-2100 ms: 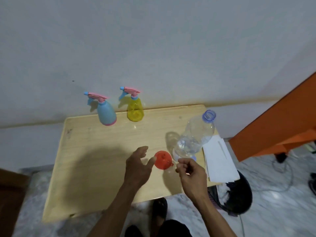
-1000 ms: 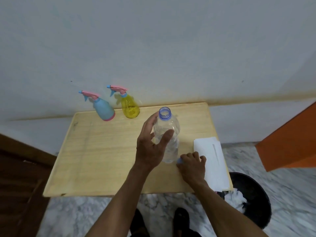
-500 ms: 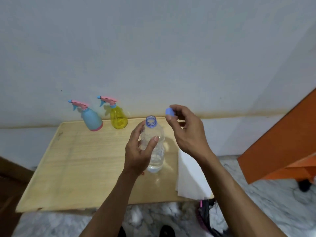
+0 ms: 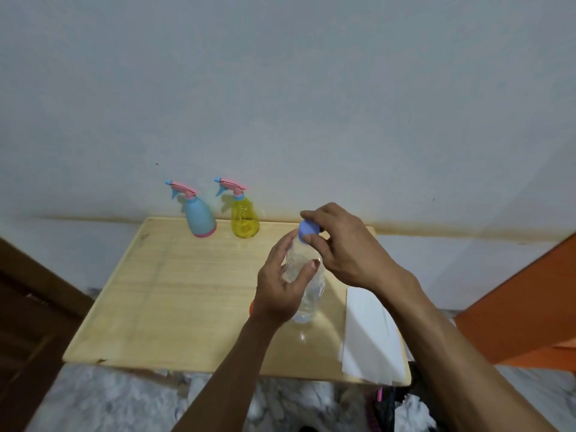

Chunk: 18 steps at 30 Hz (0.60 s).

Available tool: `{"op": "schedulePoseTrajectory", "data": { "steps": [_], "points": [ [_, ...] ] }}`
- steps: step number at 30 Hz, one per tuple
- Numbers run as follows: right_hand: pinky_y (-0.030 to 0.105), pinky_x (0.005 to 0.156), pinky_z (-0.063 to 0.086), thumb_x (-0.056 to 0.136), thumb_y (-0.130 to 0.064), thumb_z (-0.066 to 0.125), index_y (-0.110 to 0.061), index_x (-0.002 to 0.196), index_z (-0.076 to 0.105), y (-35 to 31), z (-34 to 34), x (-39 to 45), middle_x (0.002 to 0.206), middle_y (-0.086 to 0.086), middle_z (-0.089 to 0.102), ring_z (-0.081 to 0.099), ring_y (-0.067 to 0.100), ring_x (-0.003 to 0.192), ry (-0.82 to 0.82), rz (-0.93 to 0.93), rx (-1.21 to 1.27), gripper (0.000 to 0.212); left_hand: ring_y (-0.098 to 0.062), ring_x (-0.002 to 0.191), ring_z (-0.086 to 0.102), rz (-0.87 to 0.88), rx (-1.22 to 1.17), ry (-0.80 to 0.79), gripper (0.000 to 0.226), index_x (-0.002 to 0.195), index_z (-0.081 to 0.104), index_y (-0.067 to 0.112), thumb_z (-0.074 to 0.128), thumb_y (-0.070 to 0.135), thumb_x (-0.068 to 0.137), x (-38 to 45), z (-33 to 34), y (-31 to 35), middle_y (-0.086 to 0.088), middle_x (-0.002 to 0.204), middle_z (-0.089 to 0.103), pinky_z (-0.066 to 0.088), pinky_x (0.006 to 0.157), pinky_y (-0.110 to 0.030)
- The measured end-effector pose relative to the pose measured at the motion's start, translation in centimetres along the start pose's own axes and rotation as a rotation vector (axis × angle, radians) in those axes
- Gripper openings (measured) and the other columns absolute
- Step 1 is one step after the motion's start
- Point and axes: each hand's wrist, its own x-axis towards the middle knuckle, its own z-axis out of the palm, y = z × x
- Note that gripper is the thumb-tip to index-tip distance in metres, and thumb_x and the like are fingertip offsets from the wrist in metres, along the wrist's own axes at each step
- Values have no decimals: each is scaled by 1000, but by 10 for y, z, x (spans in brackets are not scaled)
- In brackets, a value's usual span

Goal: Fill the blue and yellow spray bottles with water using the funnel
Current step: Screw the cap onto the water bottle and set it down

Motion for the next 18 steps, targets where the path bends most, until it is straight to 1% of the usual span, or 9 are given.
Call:
{"op": "schedulePoseTrajectory", "data": {
  "steps": [2, 4, 6, 8, 10, 12, 14, 15, 18],
  "points": [
    [33, 92, 48, 101, -26, 57, -14, 133, 61, 1, 3, 0, 117, 3, 56, 57, 19, 105, 20, 28, 26, 34, -3, 135, 47, -9, 14, -13, 58, 140, 47, 34, 71, 21, 89, 0, -1, -1, 12, 143, 54, 50, 102, -35],
    [25, 84, 45, 98, -32, 63, -15, 120, 64, 1, 7, 1, 110, 1, 56, 57, 16, 97, 59, 81, 56, 28, -5, 135, 47, -4, 20, -25, 57, 142, 48, 25, 70, 16, 90, 1, -1, -3, 12, 143, 54, 50, 101, -34],
    [19, 75, 39, 94, -38, 68, -16, 114, 64, 2, 8, 3, 107, -1, 59, 57, 13, 93, 101, 109, 85, 30, -5, 134, 48, 7, 17, -39, 56, 141, 49, 24, 70, 13, 91, 2, -1, -1, 15, 141, 55, 50, 98, -27],
    [18, 79, 38, 94, -40, 67, -18, 126, 62, 3, 8, 1, 116, -4, 60, 57, 9, 97, 95, 95, 105, 39, -1, 133, 48, 9, 7, -54, 55, 141, 49, 24, 69, 12, 91, 2, -1, 1, 18, 140, 55, 47, 95, -17],
    [20, 85, 43, 97, -35, 63, -21, 135, 60, 6, 9, 0, 123, -5, 61, 58, 5, 97, 76, 83, 137, 40, 3, 132, 47, 4, 3, -56, 56, 142, 48, 25, 69, 12, 91, 2, -1, 2, 19, 140, 54, 46, 95, -13],
    [19, 82, 48, 95, -37, 66, -22, 122, 65, 8, 11, 0, 115, -7, 65, 60, 4, 89, 125, 102, 166, 30, 5, 132, 46, -3, 12, -51, 58, 140, 46, 32, 70, 13, 91, 3, -1, 4, 21, 140, 53, 46, 95, -11],
    [14, 72, 46, 88, -46, 73, -23, 106, 67, 10, 15, 1, 101, -9, 67, 61, 5, 86, 200, 150, 214, 30, 6, 131, 46, -4, 13, -48, 59, 136, 45, 40, 70, 12, 91, 3, -1, 6, 24, 137, 54, 44, 92, -8],
    [12, 71, 44, 86, -49, 74, -24, 106, 66, 10, 16, 1, 100, -11, 66, 61, 5, 86, 212, 166, 244, 32, 7, 130, 46, -5, 11, -48, 59, 135, 44, 43, 70, 12, 91, 3, -1, 8, 26, 136, 55, 43, 91, -7],
    [15, 79, 46, 92, -41, 70, -29, 126, 65, 11, 16, 0, 114, -17, 65, 62, 3, 95, 158, 157, 324, 36, 8, 129, 48, -13, -6, -44, 59, 135, 46, 40, 70, 11, 91, 3, 0, 9, 29, 134, 55, 44, 89, -7]
  ]
}}
